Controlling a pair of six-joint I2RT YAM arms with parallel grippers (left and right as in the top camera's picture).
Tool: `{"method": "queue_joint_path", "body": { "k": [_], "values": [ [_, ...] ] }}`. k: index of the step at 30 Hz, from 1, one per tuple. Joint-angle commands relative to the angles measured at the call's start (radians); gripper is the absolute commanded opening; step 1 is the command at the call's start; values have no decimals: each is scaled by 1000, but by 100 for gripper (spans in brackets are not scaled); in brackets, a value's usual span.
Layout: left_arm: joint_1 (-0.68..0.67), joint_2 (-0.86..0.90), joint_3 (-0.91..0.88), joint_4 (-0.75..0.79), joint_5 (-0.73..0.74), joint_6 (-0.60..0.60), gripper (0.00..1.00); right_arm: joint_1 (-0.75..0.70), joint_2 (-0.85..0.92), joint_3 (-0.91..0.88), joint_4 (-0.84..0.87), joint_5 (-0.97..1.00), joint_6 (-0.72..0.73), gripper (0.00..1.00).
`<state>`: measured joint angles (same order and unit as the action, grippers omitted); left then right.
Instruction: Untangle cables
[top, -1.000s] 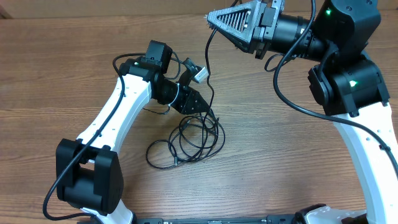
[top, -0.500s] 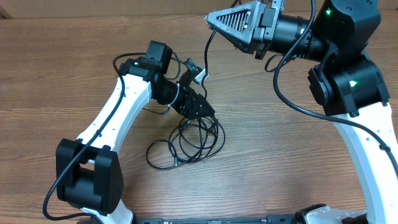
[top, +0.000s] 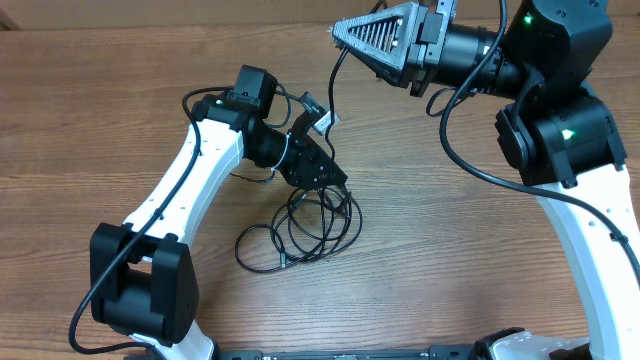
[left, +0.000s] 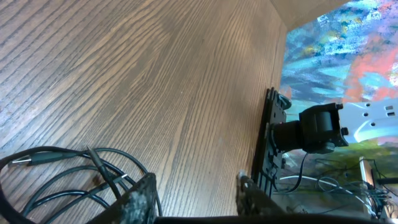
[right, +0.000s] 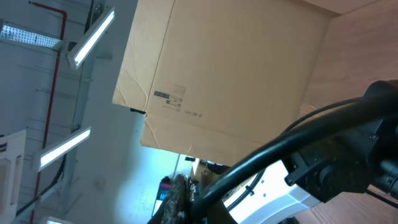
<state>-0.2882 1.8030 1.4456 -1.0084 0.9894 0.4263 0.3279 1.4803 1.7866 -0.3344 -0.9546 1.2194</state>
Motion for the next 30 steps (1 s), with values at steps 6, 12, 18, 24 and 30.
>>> {"method": "queue_joint_path", "body": {
  "k": [6, 12, 18, 24, 30],
  "values": [
    [-2, 7, 14, -5, 31, 23, 4, -4, -2, 14, 6, -8, 8, 4],
    [-2, 7, 14, -5, 32, 23, 4, -4, -2, 14, 6, -9, 8, 4],
    [-2, 7, 14, -4, 38, 10, 4, -5, -2, 14, 6, -5, -1, 4],
    [42, 5, 38, -8, 77, -93, 4, -65, -2, 14, -55, 0, -43, 4],
    [93, -19, 85, -19, 74, -231, 4, -160, 2, 14, -176, 5, -138, 12]
  ]
}}
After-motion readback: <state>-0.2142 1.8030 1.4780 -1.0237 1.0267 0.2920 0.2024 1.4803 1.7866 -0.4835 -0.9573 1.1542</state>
